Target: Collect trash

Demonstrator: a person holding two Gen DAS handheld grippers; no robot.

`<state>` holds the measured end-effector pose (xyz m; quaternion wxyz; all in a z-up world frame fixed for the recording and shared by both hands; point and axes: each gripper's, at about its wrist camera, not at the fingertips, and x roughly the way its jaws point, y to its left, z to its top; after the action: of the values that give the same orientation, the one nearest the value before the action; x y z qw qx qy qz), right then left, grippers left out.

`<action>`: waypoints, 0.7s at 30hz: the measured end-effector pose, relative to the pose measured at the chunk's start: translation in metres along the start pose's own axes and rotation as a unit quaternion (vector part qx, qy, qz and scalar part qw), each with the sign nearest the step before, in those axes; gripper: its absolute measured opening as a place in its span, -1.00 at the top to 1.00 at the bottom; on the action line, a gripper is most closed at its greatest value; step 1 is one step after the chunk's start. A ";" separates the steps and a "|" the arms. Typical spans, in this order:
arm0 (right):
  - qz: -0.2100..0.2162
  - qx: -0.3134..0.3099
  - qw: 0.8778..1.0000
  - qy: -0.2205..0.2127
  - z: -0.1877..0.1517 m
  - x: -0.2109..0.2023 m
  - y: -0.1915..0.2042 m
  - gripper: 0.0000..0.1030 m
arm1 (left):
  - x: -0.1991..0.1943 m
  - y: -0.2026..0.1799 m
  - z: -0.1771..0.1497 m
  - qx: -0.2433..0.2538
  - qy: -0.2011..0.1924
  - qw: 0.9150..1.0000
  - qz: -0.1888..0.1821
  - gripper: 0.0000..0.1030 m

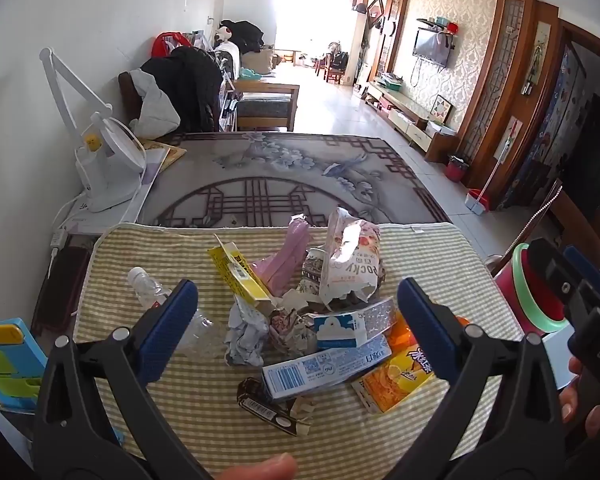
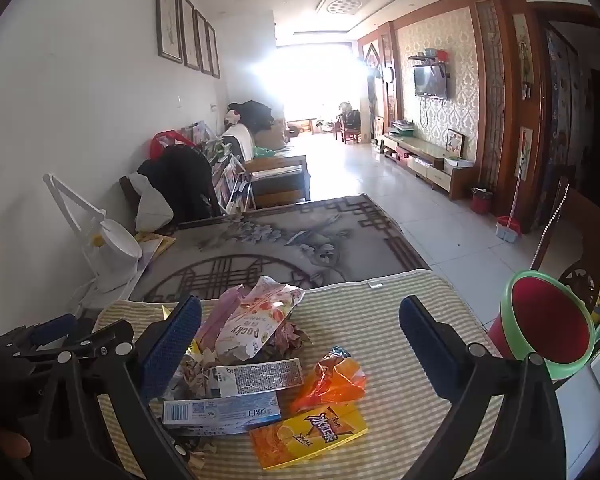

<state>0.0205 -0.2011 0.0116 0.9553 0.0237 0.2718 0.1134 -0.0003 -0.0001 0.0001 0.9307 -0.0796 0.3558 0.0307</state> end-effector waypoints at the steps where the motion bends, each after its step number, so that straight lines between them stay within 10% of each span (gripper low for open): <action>1: 0.001 0.001 1.000 0.001 0.000 0.000 0.000 -0.86 | 0.000 0.000 0.000 -0.001 0.000 1.000 -0.001 -0.90; 21: 0.004 0.005 1.000 0.004 -0.009 0.002 0.002 -0.86 | -0.002 -0.001 -0.002 0.007 0.003 1.000 0.003 -0.90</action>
<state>0.0170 -0.1985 0.0027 0.9537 0.0290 0.2759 0.1159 -0.0025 -0.0016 0.0001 0.9299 -0.0721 0.3594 0.0305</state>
